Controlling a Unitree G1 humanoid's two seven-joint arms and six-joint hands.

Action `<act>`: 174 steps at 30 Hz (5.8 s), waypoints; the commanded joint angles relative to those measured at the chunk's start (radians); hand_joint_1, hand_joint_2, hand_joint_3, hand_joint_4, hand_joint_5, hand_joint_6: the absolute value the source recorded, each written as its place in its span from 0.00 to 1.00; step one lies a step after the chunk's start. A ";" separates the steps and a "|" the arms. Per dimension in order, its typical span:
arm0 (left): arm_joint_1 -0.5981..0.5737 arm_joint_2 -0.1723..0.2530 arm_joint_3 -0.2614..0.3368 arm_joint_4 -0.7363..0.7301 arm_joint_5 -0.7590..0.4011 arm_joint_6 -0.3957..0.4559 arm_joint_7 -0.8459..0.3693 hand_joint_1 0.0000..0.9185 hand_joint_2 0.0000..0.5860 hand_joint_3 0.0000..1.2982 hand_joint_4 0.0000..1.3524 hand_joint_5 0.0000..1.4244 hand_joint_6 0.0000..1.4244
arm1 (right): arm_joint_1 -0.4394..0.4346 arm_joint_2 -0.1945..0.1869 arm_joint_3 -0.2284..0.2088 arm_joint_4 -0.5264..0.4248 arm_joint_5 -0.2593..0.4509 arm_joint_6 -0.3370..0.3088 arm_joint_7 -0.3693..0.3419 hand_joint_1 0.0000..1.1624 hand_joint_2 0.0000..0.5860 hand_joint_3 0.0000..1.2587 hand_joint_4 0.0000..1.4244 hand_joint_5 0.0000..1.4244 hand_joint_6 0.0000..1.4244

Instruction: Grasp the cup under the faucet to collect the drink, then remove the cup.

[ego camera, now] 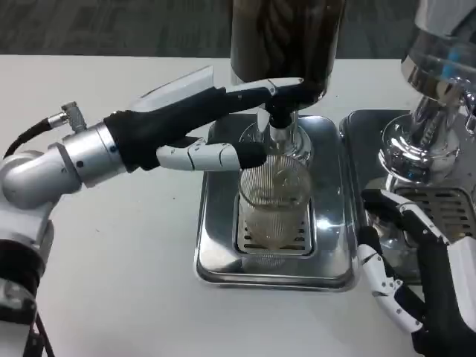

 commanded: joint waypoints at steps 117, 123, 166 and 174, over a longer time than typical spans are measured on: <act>0.076 0.110 -0.138 -0.016 0.166 -0.100 0.228 0.00 0.20 0.12 0.07 0.08 0.05 | -0.406 -0.035 0.030 0.273 0.361 0.050 0.531 0.44 0.42 0.05 0.02 0.04 0.08; 0.078 0.110 -0.137 -0.016 0.164 -0.099 0.227 0.00 0.20 0.12 0.07 0.08 0.05 | -0.409 -0.034 0.030 0.278 0.362 0.048 0.530 0.44 0.42 0.05 0.02 0.04 0.08; 0.076 0.024 0.110 -0.092 -0.169 0.114 -0.005 0.00 0.22 0.14 0.08 0.10 0.07 | -0.380 -0.027 0.030 0.283 0.357 0.033 0.512 0.45 0.43 0.06 0.03 0.05 0.09; 0.107 0.010 0.170 -0.184 -0.256 0.186 -0.053 0.00 0.21 0.15 0.11 0.11 0.09 | -0.372 -0.027 0.028 0.275 0.358 0.030 0.510 0.45 0.43 0.06 0.03 0.05 0.09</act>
